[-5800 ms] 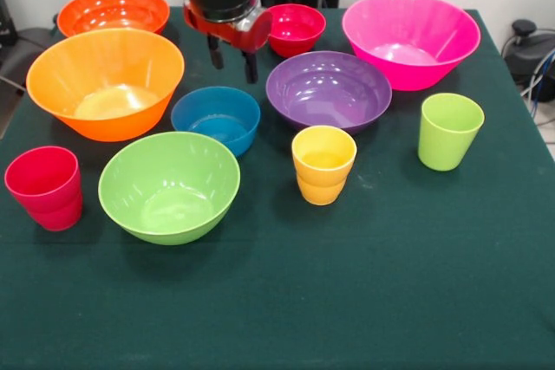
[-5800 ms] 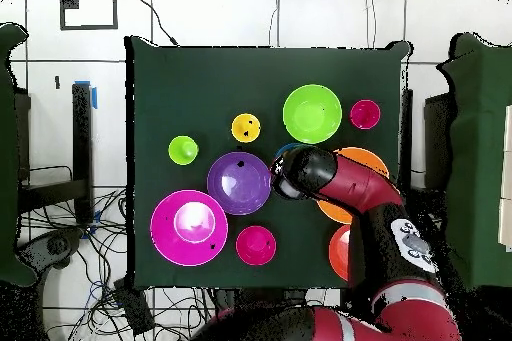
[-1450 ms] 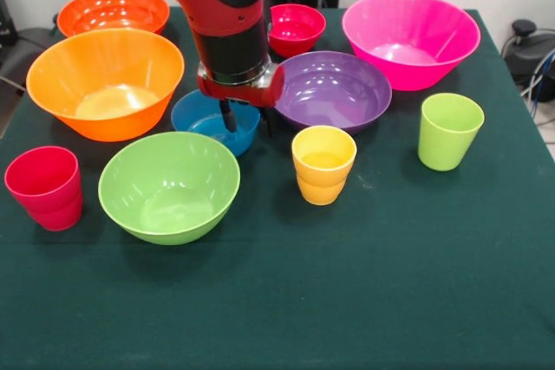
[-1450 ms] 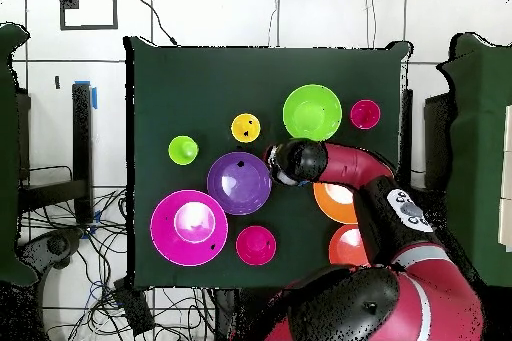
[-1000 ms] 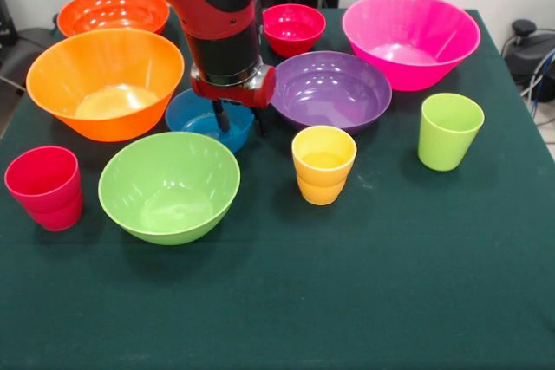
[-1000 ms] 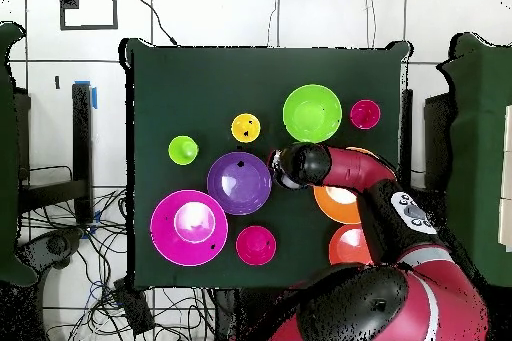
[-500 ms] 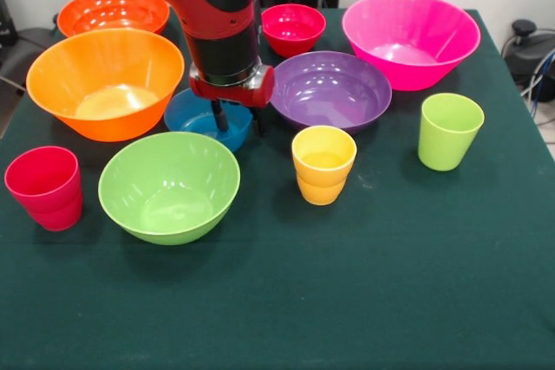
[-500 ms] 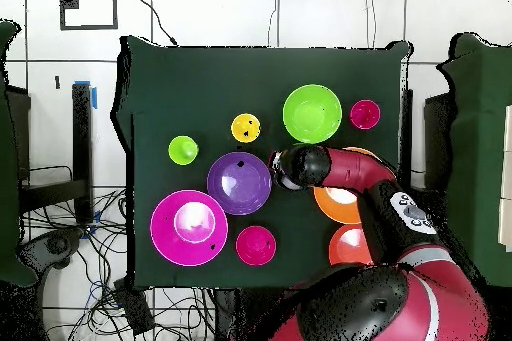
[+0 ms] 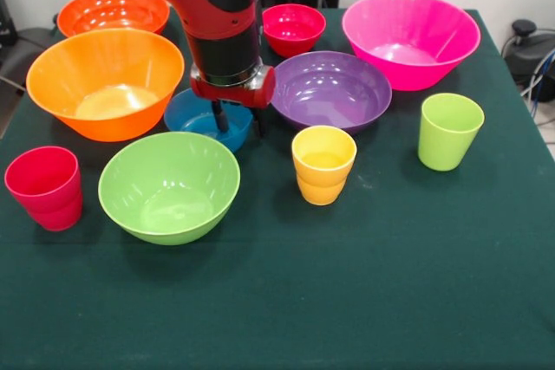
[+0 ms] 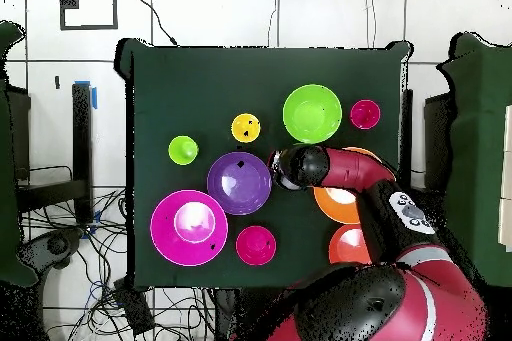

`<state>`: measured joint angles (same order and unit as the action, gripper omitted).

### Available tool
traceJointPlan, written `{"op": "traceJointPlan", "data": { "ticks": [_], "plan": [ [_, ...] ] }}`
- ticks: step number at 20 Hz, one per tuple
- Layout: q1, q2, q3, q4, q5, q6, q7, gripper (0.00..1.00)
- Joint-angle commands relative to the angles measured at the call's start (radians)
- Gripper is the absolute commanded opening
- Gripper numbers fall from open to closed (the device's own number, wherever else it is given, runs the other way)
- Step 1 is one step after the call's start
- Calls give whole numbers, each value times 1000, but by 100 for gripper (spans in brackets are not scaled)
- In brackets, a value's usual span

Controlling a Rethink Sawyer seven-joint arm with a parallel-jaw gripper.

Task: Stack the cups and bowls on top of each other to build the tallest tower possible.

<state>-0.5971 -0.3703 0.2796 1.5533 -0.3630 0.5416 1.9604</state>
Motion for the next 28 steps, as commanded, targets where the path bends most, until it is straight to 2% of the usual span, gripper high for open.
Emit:
{"op": "traceJointPlan", "data": {
  "ticks": [1, 2, 17, 20, 25, 28],
  "plan": [
    [78, 130, 13, -1, -90, -207, 45, 100],
    [79, 131, 11, -2, -82, -203, 42, 0],
    [86, 125, 3, 1, -65, -219, 30, 0],
    [101, 64, -9, 55, -62, -220, 56, 0],
    [122, -91, -17, 175, -12, -135, 94, 0],
    [124, -143, -13, 216, 7, -114, 101, 0]
  ]
}}
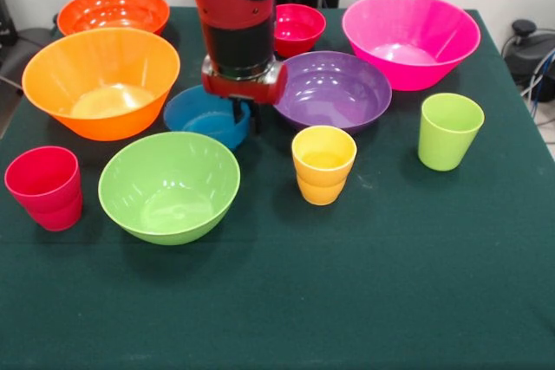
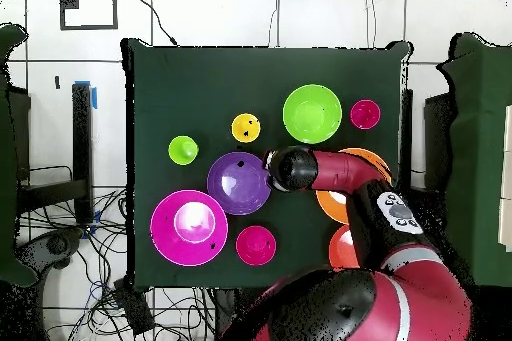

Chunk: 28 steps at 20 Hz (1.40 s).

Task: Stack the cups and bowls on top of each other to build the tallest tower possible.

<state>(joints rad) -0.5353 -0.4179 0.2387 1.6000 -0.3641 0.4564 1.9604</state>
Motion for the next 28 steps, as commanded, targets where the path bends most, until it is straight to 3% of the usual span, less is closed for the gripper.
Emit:
{"op": "traceJointPlan", "data": {
  "ticks": [1, 11, 17, 25, 28],
  "plan": [
    [62, -110, 29, 182, 15, -22, 103, 0],
    [68, -234, 32, 254, 63, 51, 89, 0],
    [95, -356, 24, 308, 126, 141, 94, 0],
    [90, -310, 16, 273, 113, 114, 57, 0],
    [122, -330, 3, 292, 127, 109, 99, 0]
  ]
}}
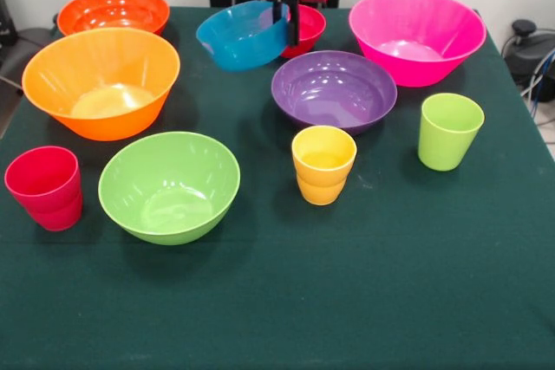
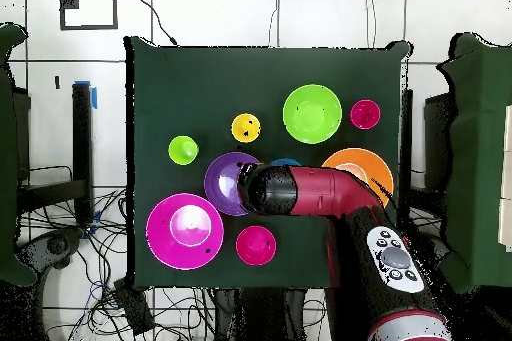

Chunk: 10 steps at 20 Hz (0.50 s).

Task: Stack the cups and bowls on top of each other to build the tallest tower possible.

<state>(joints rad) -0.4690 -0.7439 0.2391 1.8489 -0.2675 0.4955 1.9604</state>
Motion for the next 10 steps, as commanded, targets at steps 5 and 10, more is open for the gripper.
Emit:
{"op": "traceJointPlan", "data": {
  "ticks": [5, 10],
  "plan": [
    [120, 6, -25, 46, 51, 33, 163, 0],
    [182, 40, -59, 40, 79, -23, 208, 0]
  ]
}}
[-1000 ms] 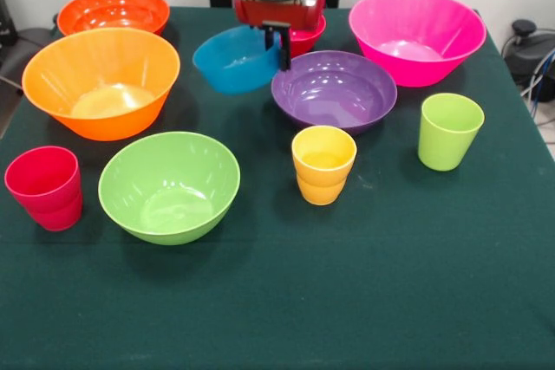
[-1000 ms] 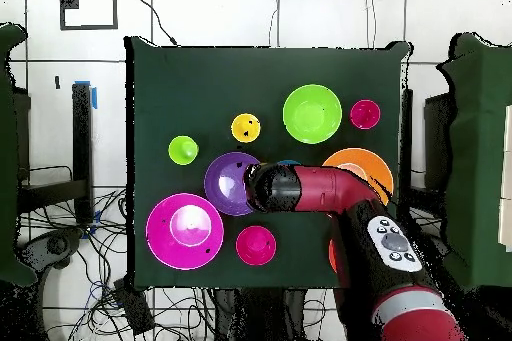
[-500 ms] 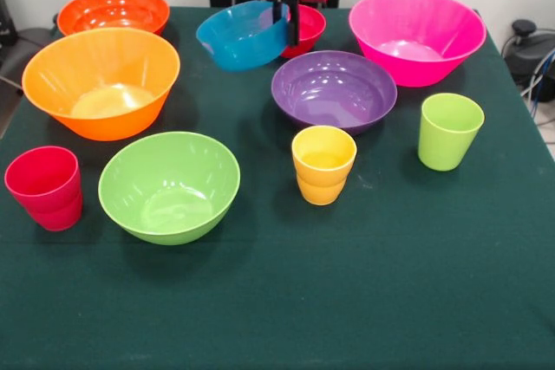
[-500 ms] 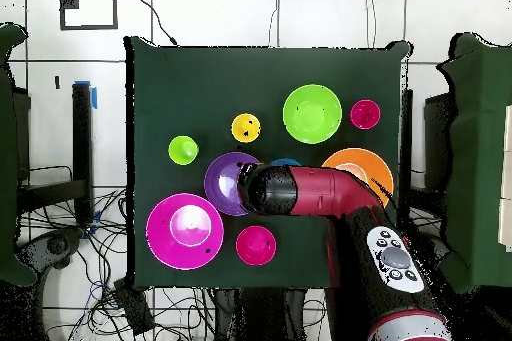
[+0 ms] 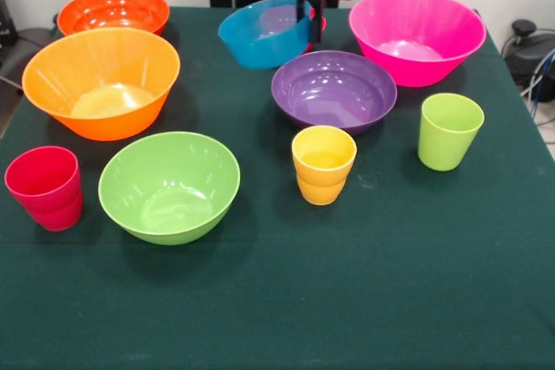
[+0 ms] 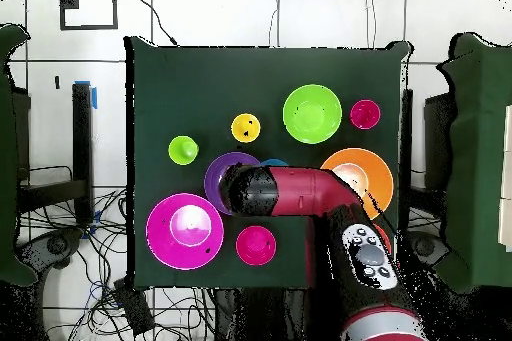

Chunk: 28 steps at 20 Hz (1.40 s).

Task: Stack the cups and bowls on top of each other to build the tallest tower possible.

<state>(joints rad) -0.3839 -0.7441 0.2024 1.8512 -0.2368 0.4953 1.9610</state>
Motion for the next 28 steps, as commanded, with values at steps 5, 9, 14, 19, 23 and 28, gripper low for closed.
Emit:
{"op": "traceJointPlan", "data": {
  "ticks": [5, 9, 14, 19, 23, 28],
  "plan": [
    [154, 54, -55, 42, 82, -59, 249, 0],
    [183, 80, -73, 32, 93, -91, 264, 0],
    [211, 105, -93, 33, 102, -138, 282, 0],
    [235, 127, -117, 34, 108, -169, 298, 0],
    [249, 151, -136, 36, 102, -209, 305, 0],
    [266, 187, -153, 28, 110, -248, 307, 0]
  ]
}}
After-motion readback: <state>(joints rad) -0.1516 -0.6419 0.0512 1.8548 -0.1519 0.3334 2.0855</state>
